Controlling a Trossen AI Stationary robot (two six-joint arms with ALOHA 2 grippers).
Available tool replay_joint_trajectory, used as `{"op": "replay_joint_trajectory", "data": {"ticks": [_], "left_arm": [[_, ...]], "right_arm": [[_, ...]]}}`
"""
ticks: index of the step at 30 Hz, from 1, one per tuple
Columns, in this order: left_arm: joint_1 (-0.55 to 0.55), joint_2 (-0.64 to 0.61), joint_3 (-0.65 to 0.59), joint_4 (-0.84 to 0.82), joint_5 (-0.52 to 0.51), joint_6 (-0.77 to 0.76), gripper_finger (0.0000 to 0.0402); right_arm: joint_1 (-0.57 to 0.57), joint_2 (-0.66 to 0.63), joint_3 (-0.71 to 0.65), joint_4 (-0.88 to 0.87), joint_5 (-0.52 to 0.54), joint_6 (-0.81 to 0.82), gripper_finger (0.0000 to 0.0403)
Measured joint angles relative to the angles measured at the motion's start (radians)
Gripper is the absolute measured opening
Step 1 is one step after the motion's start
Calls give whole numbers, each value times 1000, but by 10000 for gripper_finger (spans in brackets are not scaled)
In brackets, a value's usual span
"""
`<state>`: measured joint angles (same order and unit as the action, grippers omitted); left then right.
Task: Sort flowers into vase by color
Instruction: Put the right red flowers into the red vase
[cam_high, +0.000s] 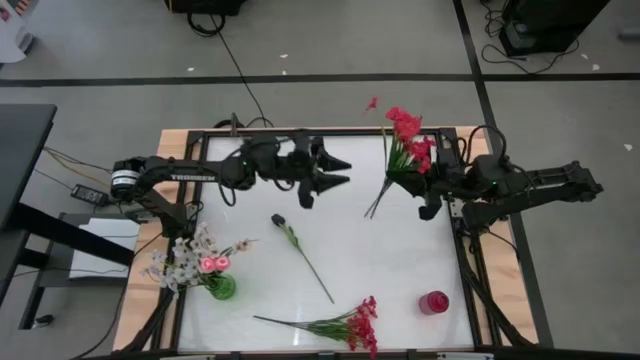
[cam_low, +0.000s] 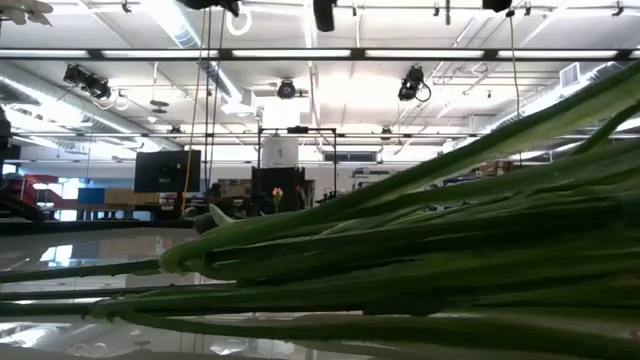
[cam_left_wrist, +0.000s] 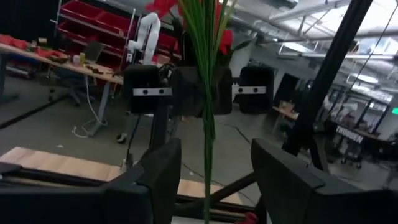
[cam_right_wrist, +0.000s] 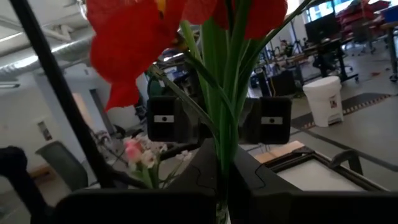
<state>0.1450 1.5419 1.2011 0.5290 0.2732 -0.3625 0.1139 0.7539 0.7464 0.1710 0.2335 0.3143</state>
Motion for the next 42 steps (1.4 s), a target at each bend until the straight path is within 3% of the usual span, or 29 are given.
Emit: {"op": "replay_joint_trajectory", "data": {"ticks": [6,16,20,25,28,38,42], "left_arm": [[-57,99,155,-101,-71,67,201],[-82,292,456,-311,-39,64,195],[-81,300,482,-348,-38,77,158],[-77,298,482,-349,-10,103,66],[-71,295,482,-347,1,106,18],[-20,224,481,-356,-29,77,15],[-10,219,481,-379,-7,76,14]], "right_arm": [[31,-29,3,-37,-17,-4,16],[20,87,156,-128,-55,-84,16],[17,106,191,-135,-59,-106,18],[0,105,235,-157,-9,-99,29],[-11,106,279,-232,26,-79,55],[-38,116,384,-384,30,-74,211],[-56,171,383,-353,1,-74,242]]}}
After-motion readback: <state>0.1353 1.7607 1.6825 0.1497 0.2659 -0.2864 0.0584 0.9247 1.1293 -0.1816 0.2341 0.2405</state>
